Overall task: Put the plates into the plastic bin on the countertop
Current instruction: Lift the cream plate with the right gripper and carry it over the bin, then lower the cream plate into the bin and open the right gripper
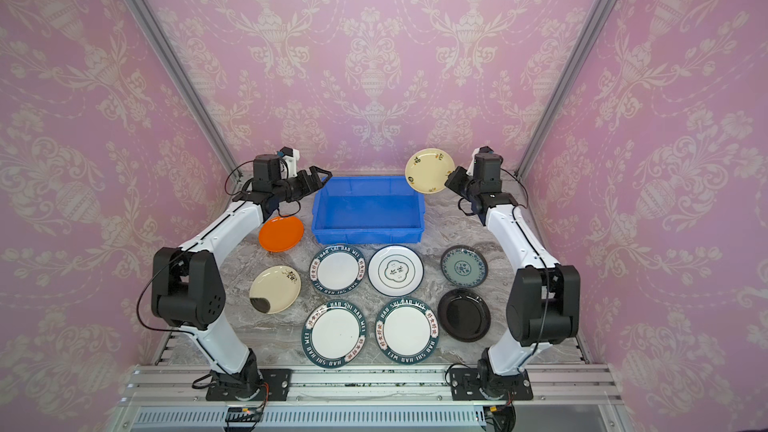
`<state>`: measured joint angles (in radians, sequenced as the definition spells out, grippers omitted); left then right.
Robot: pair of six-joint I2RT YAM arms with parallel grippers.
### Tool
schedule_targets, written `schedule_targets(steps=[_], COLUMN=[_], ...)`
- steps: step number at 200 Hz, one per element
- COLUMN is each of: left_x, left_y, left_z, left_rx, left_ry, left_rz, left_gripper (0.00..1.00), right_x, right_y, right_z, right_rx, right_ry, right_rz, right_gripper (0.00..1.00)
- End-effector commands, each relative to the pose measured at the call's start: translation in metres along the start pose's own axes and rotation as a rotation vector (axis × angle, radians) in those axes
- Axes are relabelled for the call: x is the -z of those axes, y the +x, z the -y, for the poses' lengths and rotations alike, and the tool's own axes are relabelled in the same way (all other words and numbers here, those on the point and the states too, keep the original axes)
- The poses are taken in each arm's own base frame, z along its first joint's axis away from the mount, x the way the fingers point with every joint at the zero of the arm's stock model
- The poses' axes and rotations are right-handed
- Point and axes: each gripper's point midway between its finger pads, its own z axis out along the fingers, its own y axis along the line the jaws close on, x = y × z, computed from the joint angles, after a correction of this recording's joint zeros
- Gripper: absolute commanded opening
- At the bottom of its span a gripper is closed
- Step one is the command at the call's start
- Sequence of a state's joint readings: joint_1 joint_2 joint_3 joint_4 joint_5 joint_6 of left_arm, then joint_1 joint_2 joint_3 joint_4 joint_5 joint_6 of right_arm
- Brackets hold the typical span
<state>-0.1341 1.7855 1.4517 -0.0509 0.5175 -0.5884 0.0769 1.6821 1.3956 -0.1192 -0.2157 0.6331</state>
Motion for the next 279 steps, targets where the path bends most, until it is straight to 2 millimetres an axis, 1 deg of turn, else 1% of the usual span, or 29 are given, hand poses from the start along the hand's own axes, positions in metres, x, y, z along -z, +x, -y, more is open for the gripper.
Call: schedule_targets(steps=[1,17,34,48,64,75,93,110,118,136,148,167,201,220,241,279], left_x=[-0.025,-0.039,-0.054,-0.065,-0.071,-0.073,-0.076,-0.076,-0.074,-0.065,-0.055,-0.037,-0.007,0.006,0.014,0.013], left_y=[0.013,0.024,0.041,0.057,0.069,0.074,0.079,0.083,0.084,0.082,0.081,0.079,0.075,0.076,0.076,0.084], left_z=[0.013,0.026,0.031,0.030,0.024,0.021,0.016,0.011,0.009,0.013,0.020,0.025,0.026,0.023,0.019,0.003], left_rx=[-0.013,-0.008,0.011,0.031,0.048,0.058,0.067,0.069,0.068,0.046,0.023,-0.003,-0.021,-0.010,-0.008,0.003], left_ry=[0.023,0.053,0.053,0.045,0.034,0.025,0.011,-0.004,-0.016,-0.022,-0.008,-0.028,-0.084,-0.096,-0.109,-0.130], left_rz=[-0.062,-0.088,-0.110,-0.141,-0.156,-0.163,-0.184,-0.192,-0.194,-0.187,-0.186,-0.185,-0.183,-0.178,-0.167,-0.193], left_gripper=[0.93,0.91,0.89,0.87,0.85,0.84,0.77,0.75,0.75,0.75,0.75,0.74,0.75,0.75,0.76,0.73], right_x=[-0.029,-0.046,-0.060,-0.071,-0.077,-0.079,-0.081,-0.084,-0.086,-0.094,-0.100,-0.112,-0.130,-0.142,-0.154,-0.173], right_y=[0.036,0.054,0.070,0.082,0.091,0.096,0.103,0.108,0.112,0.122,0.131,0.145,0.170,0.185,0.196,0.213], right_z=[-0.023,-0.034,-0.042,-0.047,-0.052,-0.055,-0.059,-0.060,-0.060,-0.065,-0.069,-0.080,-0.100,-0.103,-0.099,-0.096], right_rx=[-0.014,-0.026,-0.016,-0.012,-0.022,-0.020,-0.026,-0.027,-0.029,-0.031,-0.033,-0.036,-0.018,0.007,0.010,-0.010], right_ry=[-0.042,-0.067,-0.065,-0.078,-0.098,-0.105,-0.121,-0.125,-0.124,-0.131,-0.136,-0.144,-0.148,-0.119,-0.097,-0.103], right_rz=[-0.116,-0.150,-0.187,-0.222,-0.244,-0.255,-0.269,-0.286,-0.300,-0.337,-0.356,-0.380,-0.425,-0.454,-0.469,-0.506], right_gripper=[0.00,0.00,0.00,0.00,0.00,0.00,0.00,0.00,0.00,0.00,0.00,0.00,0.00,0.00,0.00,0.00])
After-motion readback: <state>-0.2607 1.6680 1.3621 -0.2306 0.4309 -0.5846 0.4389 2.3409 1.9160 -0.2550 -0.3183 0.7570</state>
